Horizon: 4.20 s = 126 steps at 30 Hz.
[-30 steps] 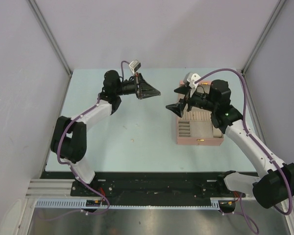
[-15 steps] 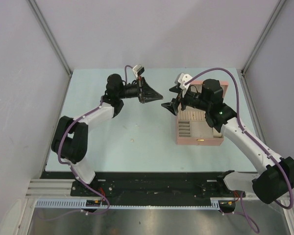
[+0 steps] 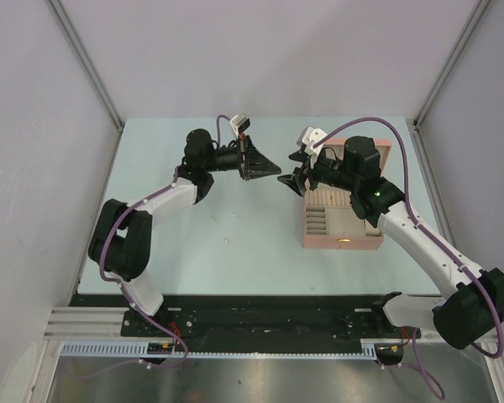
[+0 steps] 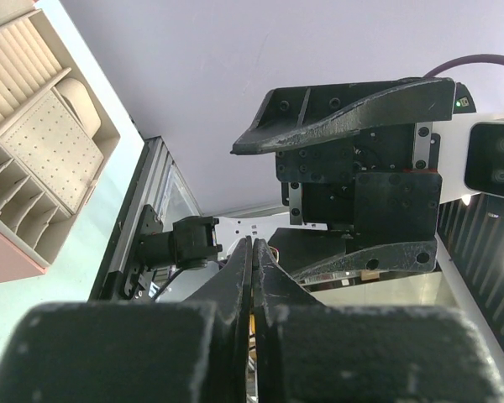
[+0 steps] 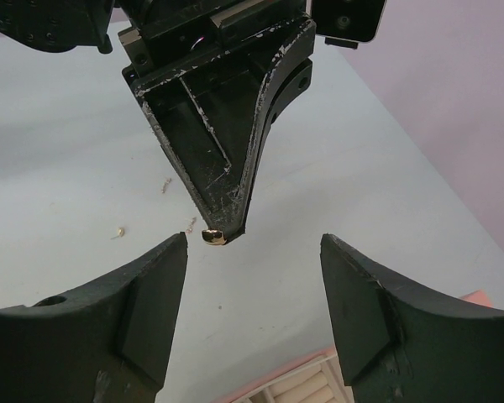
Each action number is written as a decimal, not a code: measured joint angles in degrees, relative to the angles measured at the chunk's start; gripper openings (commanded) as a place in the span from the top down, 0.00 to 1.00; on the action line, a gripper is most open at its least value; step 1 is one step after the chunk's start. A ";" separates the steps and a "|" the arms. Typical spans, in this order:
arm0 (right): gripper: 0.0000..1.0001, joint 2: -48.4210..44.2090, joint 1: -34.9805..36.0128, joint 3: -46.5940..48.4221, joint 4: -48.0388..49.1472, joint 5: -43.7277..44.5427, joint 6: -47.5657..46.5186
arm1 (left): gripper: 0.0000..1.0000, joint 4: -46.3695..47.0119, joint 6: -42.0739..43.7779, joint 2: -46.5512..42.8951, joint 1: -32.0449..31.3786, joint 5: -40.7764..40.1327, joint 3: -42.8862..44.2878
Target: Organize the mixed jewelry
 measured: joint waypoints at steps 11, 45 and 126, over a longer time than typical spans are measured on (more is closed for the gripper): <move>0.43 0.00 0.26 0.00 -0.20 0.02 -0.50 | 1.00 -0.11 0.50 -0.02 -0.11 -0.22 -0.48; 1.00 -0.09 1.09 0.13 -2.84 0.02 -2.12 | 1.00 -1.88 2.80 -0.02 -0.72 -1.90 -0.81; 1.00 6.27 -18.16 3.43 -54.90 22.62 -24.41 | 0.44 -63.89 77.48 -0.50 7.02 -41.05 13.25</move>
